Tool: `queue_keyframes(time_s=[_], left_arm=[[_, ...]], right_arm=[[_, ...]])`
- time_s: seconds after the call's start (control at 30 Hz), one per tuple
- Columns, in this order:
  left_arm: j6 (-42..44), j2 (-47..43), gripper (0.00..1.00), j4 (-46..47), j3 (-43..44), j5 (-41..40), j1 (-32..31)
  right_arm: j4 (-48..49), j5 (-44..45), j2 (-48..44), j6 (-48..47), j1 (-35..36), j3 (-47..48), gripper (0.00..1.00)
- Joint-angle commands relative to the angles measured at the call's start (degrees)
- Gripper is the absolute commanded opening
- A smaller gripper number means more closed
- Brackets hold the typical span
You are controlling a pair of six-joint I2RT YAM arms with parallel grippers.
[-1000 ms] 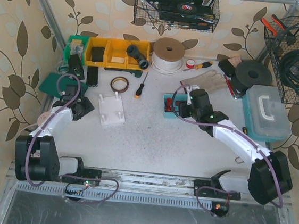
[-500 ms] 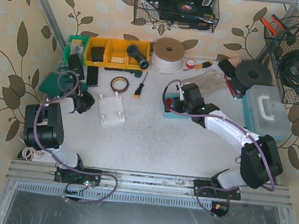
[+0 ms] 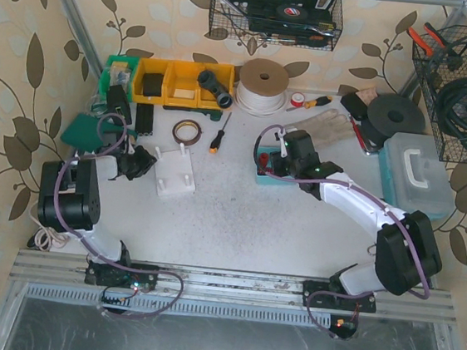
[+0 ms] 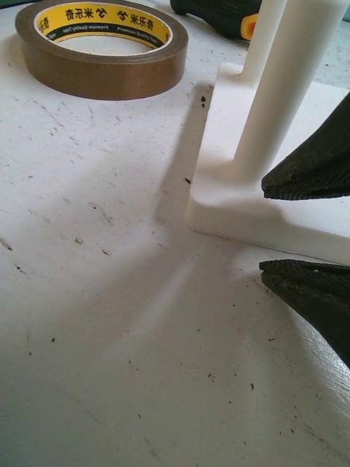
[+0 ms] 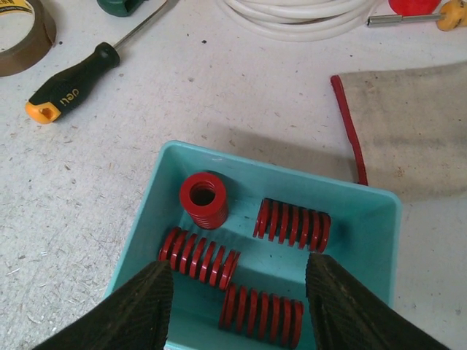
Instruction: Install the large spring
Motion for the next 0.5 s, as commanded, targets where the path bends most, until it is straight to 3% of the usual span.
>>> queue_keyframes(time_s=[0.0, 0.47], left_arm=[[2.73, 0.98, 0.3, 1.0, -0.23, 2.74, 0.23], [4.32, 8.62, 0.29, 1.19, 3.99, 7.95, -4.05]], right_arm=[[1.87, -1.9, 0.53, -0.71, 0.13, -0.56, 0.52], [-0.55, -4.78, 10.45, -1.09, 0.28, 4.89, 0.48]])
